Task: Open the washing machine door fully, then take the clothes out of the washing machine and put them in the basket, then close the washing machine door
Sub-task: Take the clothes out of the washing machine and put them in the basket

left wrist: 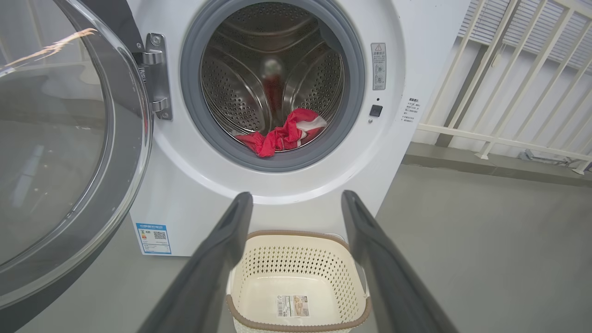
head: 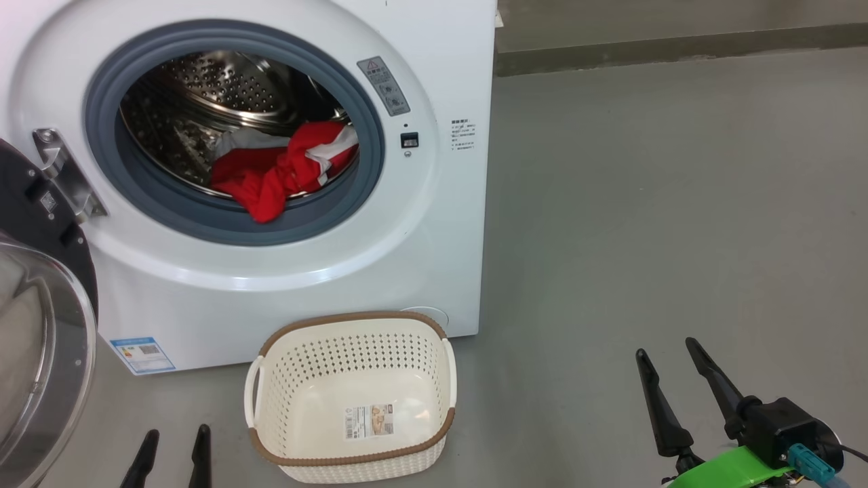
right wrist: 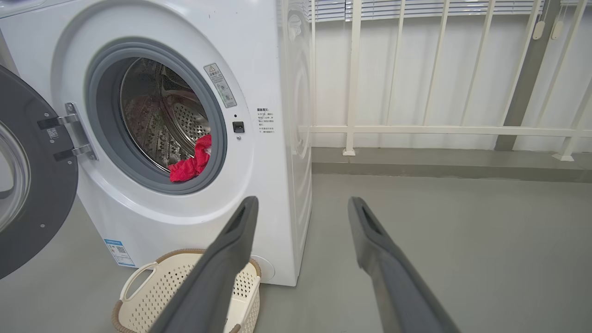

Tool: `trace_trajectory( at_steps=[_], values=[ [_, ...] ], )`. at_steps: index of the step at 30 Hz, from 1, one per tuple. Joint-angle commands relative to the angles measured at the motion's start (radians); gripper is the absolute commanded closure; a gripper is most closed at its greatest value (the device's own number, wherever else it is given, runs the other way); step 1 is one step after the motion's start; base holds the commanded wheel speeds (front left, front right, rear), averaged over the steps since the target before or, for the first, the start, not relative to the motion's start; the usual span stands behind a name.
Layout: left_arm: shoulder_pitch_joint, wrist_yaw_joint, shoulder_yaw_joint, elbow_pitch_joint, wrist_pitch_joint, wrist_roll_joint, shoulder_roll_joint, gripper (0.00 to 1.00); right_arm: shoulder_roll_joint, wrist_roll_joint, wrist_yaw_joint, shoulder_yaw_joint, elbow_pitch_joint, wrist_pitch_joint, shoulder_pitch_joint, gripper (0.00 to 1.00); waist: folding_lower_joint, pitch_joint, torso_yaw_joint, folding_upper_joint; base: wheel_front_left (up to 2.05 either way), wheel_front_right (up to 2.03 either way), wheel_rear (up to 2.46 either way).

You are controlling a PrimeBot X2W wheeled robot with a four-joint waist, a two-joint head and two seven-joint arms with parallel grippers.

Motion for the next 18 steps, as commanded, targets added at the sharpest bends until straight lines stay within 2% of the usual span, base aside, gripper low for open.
trace_trajectory(
  at_steps=[1, 7, 11, 18],
  values=[
    [-0.017, 0.008, 0.038, -0.018, -0.012, 0.011, 0.009, 0.00, -0.013, -0.008, 0.006, 0.029, -0.022, -0.006, -0.032, 0.00, 0.0000, -0.002, -0.002, 0.0000, 0.00, 0.00, 0.00],
    [-0.008, 0.019, 0.043, -0.012, -0.012, 0.029, 0.003, 0.00, -0.010, -0.008, 0.006, 0.038, -0.016, -0.006, -0.039, 0.00, 0.0000, -0.009, -0.003, 0.0000, 0.00, 0.00, 0.00],
    [-0.006, 0.043, 0.048, 0.002, -0.007, 0.038, 0.002, 0.00, -0.009, -0.008, 0.006, 0.039, -0.015, -0.006, -0.039, 0.00, 0.0000, -0.011, 0.001, 0.0000, 0.18, -0.18, 0.00],
    [-0.012, 0.060, 0.049, 0.018, -0.002, 0.035, 0.003, 0.00, -0.009, -0.007, 0.006, 0.044, -0.008, -0.006, -0.039, 0.00, 0.0000, -0.014, 0.006, 0.0000, 0.82, -0.82, 0.00]
  ],
)
